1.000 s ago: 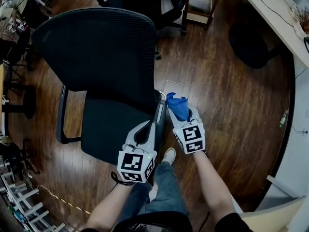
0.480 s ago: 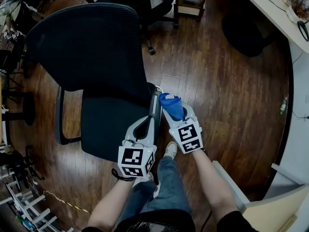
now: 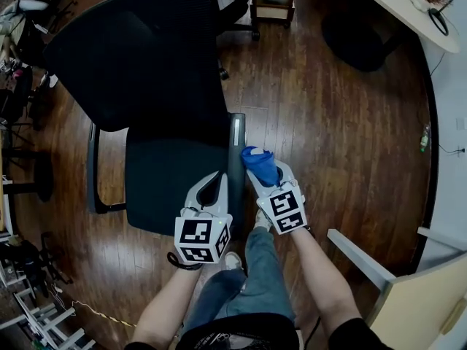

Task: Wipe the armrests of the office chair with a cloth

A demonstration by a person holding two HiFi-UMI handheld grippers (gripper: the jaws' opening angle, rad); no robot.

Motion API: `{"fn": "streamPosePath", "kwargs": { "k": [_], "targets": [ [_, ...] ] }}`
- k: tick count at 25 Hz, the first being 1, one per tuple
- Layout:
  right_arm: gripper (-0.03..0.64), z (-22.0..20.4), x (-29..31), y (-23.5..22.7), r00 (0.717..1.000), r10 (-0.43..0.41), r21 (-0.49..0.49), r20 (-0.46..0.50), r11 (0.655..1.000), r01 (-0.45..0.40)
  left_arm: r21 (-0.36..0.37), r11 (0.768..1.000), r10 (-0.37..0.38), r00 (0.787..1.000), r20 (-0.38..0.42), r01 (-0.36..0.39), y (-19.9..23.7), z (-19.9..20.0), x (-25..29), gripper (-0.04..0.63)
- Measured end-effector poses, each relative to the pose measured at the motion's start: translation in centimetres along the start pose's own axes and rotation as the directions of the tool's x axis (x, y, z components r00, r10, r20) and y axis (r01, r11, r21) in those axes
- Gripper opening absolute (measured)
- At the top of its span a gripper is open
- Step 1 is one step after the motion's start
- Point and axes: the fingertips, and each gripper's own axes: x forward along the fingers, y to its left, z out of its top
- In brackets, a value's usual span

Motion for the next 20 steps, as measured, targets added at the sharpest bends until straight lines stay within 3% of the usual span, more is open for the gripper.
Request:
{"fn": "streamPosePath", "kwargs": {
  "k": [14,20],
  "targets": [
    [0.137,-5.7,-6.1,8.0,0.994,-0.112,0.065,0.019,0.992,0.111,0.061,0.991,-0.119,0.993,-0.020,0.120,-2.4,-6.5,-7.4,0.003],
    [0.137,-8.7,-8.6,11.1,0.985,-0.170,0.138,0.032,0.977,0.164,0.105,0.980,-0.161,0.985,-0.055,0.166,-3.8,-9.7,-10.7,0.003]
  ]
}}
